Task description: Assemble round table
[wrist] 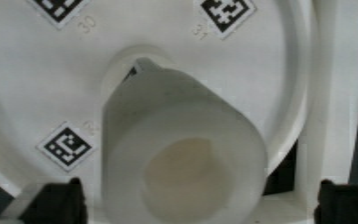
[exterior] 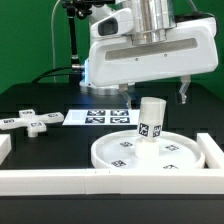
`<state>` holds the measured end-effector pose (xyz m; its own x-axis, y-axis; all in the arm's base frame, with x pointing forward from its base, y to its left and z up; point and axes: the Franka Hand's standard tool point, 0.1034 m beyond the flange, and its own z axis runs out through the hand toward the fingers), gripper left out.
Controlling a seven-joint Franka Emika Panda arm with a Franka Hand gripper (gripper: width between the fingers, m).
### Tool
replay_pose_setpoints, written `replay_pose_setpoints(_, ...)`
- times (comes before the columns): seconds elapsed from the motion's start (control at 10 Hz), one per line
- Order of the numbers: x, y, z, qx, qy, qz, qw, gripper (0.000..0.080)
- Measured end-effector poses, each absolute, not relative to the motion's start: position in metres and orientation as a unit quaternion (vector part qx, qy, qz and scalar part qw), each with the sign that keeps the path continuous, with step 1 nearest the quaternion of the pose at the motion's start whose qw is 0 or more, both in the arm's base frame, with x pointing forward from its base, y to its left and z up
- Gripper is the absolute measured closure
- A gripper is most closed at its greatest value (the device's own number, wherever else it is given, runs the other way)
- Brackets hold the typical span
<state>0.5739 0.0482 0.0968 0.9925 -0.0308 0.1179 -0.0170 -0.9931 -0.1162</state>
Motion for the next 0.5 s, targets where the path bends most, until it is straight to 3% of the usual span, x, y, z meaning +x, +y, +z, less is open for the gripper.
replay_pose_setpoints(0.3,0.574,0.057,0.098,-0.983,-0.171,-0.066,0.021,0.0151)
replay_pose_setpoints(0.5,0.574,0.058,0.099,-0.972,-0.226,-0.067,0.015,0.0151)
